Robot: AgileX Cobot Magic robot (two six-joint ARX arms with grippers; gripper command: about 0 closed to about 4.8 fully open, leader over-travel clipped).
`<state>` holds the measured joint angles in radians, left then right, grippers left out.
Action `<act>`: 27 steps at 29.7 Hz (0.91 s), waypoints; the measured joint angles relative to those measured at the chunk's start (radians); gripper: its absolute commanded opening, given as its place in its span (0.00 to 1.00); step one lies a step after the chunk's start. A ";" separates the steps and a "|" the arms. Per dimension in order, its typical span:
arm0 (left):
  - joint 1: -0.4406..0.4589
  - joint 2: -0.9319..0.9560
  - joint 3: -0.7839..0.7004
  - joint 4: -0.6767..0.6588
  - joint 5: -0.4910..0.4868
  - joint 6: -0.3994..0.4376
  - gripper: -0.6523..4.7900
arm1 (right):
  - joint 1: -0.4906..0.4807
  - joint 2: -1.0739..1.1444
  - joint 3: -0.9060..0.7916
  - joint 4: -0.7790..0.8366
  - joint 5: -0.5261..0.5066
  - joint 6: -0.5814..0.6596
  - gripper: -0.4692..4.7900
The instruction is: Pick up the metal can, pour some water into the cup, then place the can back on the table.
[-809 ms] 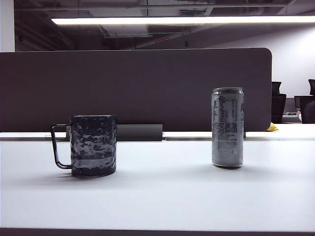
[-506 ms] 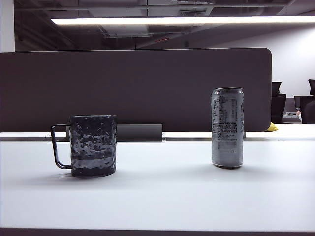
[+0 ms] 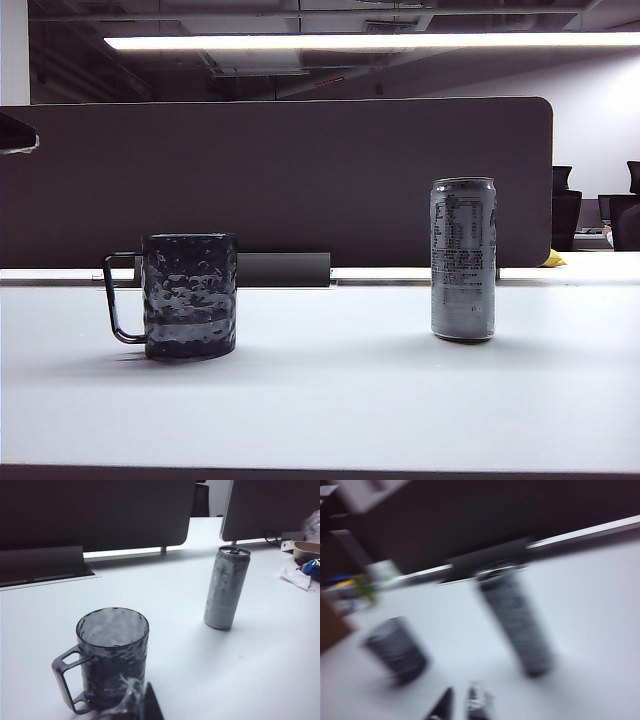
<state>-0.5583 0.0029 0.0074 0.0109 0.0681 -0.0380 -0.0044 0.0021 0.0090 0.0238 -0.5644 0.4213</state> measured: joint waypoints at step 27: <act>0.000 0.000 0.000 0.000 0.000 0.000 0.11 | 0.591 0.952 0.019 0.878 0.804 -0.375 1.00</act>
<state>-0.5579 0.0029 0.0074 0.0109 0.0685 -0.0380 0.5861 0.9539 0.0277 0.9016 0.2398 0.0460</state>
